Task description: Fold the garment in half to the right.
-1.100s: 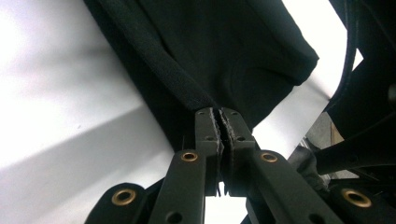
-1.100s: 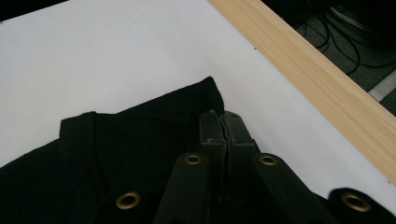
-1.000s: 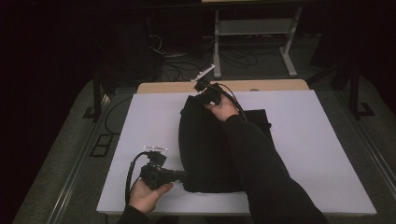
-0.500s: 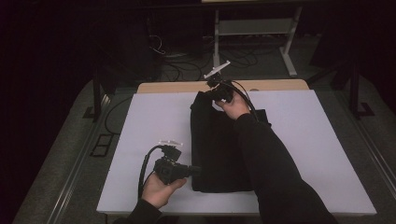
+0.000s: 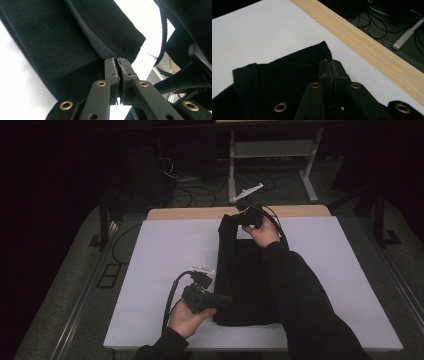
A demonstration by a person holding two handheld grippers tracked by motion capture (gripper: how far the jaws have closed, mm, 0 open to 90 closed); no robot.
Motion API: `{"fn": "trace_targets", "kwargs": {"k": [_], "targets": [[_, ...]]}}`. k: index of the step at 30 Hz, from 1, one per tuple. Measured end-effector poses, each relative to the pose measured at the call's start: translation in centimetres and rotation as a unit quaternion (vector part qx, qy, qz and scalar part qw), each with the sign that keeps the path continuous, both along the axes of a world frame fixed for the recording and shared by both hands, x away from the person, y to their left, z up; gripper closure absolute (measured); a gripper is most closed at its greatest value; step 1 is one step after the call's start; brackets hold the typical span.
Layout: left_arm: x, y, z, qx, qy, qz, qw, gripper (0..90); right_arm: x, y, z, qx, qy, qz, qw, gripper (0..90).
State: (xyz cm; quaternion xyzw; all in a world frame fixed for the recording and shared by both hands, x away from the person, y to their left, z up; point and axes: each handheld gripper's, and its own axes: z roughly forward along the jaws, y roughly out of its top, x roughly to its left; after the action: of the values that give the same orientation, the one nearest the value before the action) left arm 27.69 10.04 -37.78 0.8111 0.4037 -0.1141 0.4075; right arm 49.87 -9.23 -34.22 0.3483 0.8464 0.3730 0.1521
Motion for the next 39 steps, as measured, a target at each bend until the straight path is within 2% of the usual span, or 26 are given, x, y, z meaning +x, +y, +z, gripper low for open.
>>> {"fn": "trace_targets", "kwargs": {"k": [20, 22, 39], "targets": [[0.6, -4.9, -0.3, -0.013, 0.007, -0.027, 0.9995, 85.3, -0.5, -4.4, -0.6, 0.041, -0.001, -0.027, 0.9988, 87.0], [0.7, -5.2, -0.3, -0.005, 0.005, -0.042, 0.9991, 85.3, -0.6, -4.9, -0.7, 0.046, -0.002, -0.028, 0.9985, 87.0], [1.1, -8.6, -1.3, -0.003, 0.016, -0.062, 0.998, 85.4, -1.2, -8.5, -1.7, 0.068, 0.007, -0.052, 0.9963, 87.0]]}}
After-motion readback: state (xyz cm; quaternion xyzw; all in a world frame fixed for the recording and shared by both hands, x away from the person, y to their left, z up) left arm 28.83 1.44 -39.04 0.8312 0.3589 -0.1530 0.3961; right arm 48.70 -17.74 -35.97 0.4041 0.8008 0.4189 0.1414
